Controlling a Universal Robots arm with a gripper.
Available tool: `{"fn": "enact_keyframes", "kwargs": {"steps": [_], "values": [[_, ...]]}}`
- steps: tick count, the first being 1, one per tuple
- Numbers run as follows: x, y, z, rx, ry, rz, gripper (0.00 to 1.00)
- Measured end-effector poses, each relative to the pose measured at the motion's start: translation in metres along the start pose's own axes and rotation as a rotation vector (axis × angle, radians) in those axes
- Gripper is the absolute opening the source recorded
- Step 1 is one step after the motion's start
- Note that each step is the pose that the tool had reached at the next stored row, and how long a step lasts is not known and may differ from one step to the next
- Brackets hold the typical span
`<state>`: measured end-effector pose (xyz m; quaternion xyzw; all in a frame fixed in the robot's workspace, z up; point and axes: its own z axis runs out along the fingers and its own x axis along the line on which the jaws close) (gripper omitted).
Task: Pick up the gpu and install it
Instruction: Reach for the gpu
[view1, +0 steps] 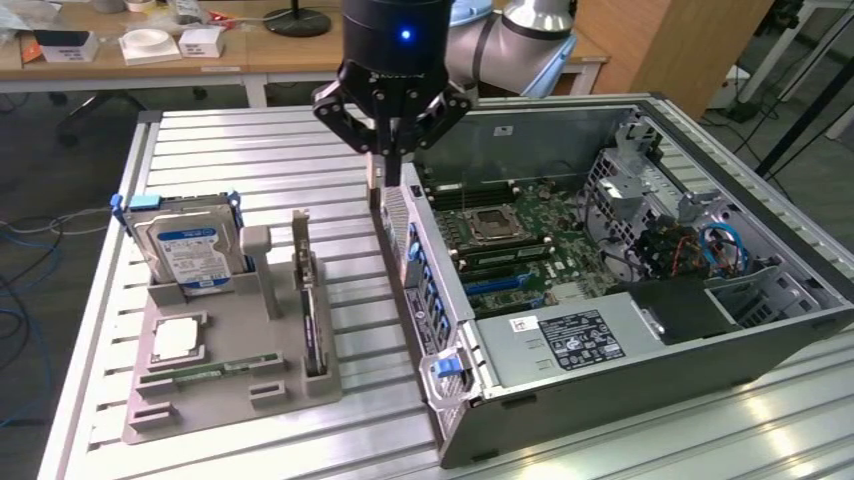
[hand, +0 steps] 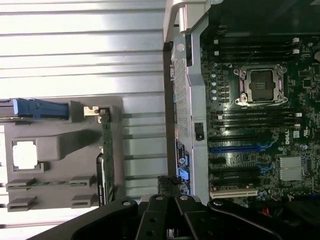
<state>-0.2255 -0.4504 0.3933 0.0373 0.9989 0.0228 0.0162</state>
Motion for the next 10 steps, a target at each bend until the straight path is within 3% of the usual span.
{"fn": "enact_keyframes", "kwargs": {"steps": [10], "values": [[0.0089,-0.0040,-0.0005,0.0000,0.0000,0.000,0.11]]}}
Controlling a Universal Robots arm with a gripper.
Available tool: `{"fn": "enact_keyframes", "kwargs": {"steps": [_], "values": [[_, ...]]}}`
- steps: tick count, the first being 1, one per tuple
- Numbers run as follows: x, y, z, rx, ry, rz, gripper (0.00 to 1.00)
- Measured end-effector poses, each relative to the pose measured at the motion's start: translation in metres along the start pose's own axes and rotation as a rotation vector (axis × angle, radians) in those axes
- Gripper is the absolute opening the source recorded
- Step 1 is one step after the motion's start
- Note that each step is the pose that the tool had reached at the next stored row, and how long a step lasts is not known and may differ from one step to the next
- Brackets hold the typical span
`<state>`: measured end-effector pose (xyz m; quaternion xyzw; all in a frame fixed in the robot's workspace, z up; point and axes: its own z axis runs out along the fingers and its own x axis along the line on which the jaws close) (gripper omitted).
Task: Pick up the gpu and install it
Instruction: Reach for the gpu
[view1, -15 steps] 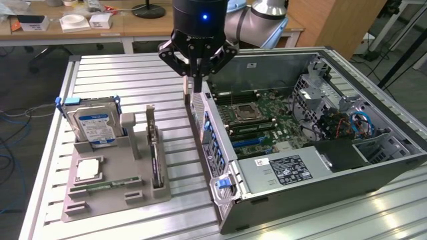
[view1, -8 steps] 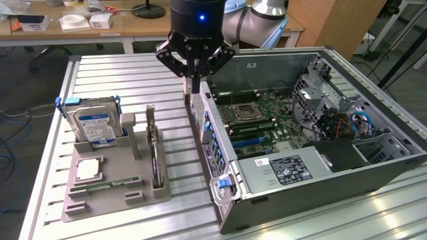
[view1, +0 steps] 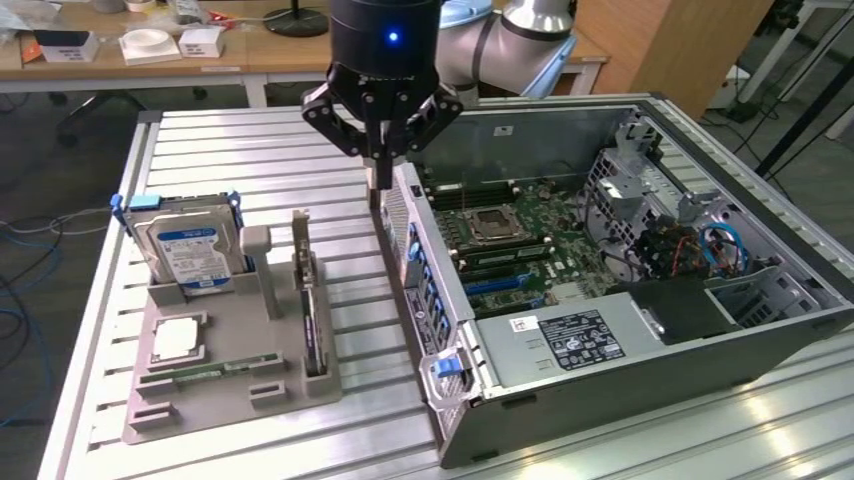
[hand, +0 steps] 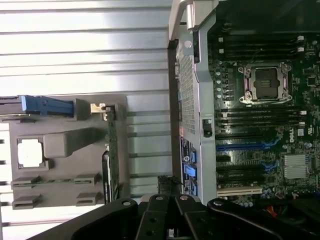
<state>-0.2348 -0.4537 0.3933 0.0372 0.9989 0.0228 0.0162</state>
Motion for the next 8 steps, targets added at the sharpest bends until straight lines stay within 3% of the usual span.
{"fn": "enact_keyframes", "kwargs": {"steps": [8], "values": [[0.011,-0.0016,-0.0004,0.0000,0.0000,0.000,0.11]]}}
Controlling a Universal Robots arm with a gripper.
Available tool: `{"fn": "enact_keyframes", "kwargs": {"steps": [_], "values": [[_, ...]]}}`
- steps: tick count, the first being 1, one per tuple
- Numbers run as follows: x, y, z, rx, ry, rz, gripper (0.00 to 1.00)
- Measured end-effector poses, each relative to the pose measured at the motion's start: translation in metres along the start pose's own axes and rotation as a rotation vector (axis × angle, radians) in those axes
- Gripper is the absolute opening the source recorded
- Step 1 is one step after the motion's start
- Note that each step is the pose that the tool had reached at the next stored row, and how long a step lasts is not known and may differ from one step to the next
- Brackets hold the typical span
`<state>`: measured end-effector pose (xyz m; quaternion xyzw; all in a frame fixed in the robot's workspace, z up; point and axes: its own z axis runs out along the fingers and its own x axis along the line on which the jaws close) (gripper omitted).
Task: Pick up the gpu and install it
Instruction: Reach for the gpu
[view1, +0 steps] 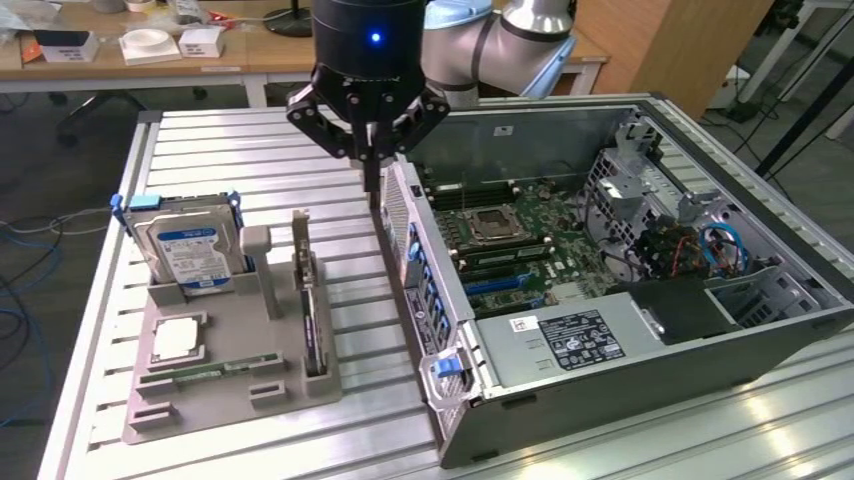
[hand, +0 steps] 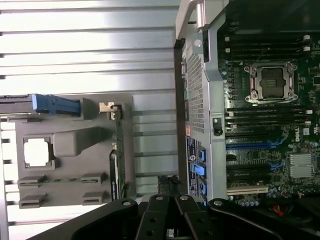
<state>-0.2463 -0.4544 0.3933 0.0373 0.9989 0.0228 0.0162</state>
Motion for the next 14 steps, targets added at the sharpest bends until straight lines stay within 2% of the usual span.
{"fn": "enact_keyframes", "kwargs": {"steps": [14], "values": [[0.022,-0.0018,-0.0008,0.0001,0.0001,0.000,0.11]]}}
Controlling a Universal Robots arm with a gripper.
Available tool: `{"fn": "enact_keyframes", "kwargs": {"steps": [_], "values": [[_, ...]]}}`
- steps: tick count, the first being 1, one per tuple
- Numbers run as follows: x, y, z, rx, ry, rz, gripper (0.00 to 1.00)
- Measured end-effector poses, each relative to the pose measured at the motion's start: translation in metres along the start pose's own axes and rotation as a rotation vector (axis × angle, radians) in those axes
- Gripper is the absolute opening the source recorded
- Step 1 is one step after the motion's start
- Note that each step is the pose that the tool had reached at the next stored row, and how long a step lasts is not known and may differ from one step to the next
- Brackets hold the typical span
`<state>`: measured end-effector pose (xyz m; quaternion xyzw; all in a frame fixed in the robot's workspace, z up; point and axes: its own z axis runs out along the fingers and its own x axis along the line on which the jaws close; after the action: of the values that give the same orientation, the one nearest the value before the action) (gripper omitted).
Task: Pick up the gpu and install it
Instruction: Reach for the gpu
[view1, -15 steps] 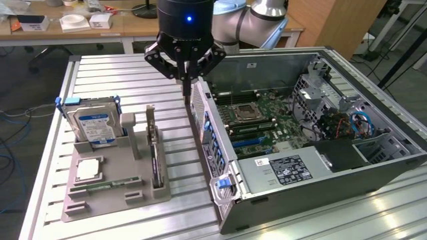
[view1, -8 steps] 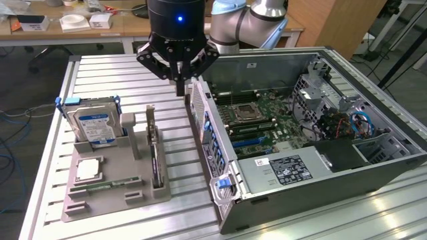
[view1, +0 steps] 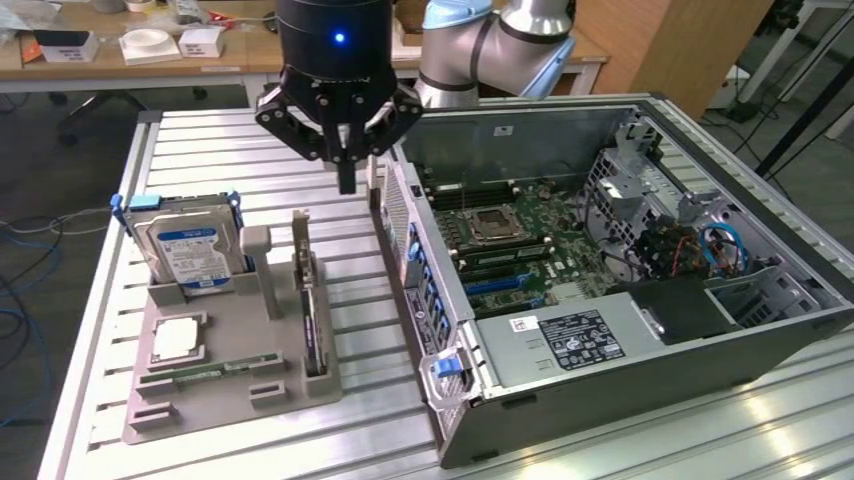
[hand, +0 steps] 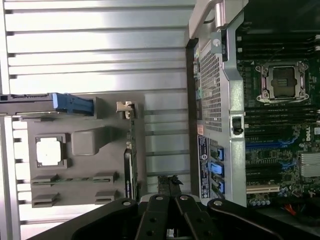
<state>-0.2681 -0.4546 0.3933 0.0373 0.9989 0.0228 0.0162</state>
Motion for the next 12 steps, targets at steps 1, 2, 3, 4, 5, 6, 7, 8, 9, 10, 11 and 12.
{"fn": "enact_keyframes", "kwargs": {"steps": [1,2,3,4,5,6,7,8,9,10,11,12], "values": [[0.001,-0.0001,0.0000,-0.0001,-0.0001,0.000,0.11],[0.003,-0.0003,0.0000,-0.0001,-0.0001,0.000,0.11],[0.004,-0.0004,-0.0001,0.0000,-0.0001,0.000,0.11],[0.006,-0.0005,-0.0001,-0.0001,-0.0001,0.000,0.11],[0.007,-0.0007,-0.0002,-0.0001,-0.0001,0.000,0.11],[0.009,-0.0008,-0.0003,0.0000,0.0000,0.000,0.11],[0.010,-0.0010,-0.0004,0.0000,0.0000,0.000,0.11],[0.012,-0.0011,-0.0004,-0.0001,-0.0001,0.000,0.11],[0.013,-0.0013,-0.0004,-0.0001,0.0000,0.000,0.11],[0.015,-0.0015,-0.0005,0.0000,0.0000,0.000,0.11],[0.016,-0.0017,-0.0006,0.0000,0.0000,0.000,0.11],[0.017,-0.0018,-0.0006,0.0000,0.0000,0.000,0.11]]}}
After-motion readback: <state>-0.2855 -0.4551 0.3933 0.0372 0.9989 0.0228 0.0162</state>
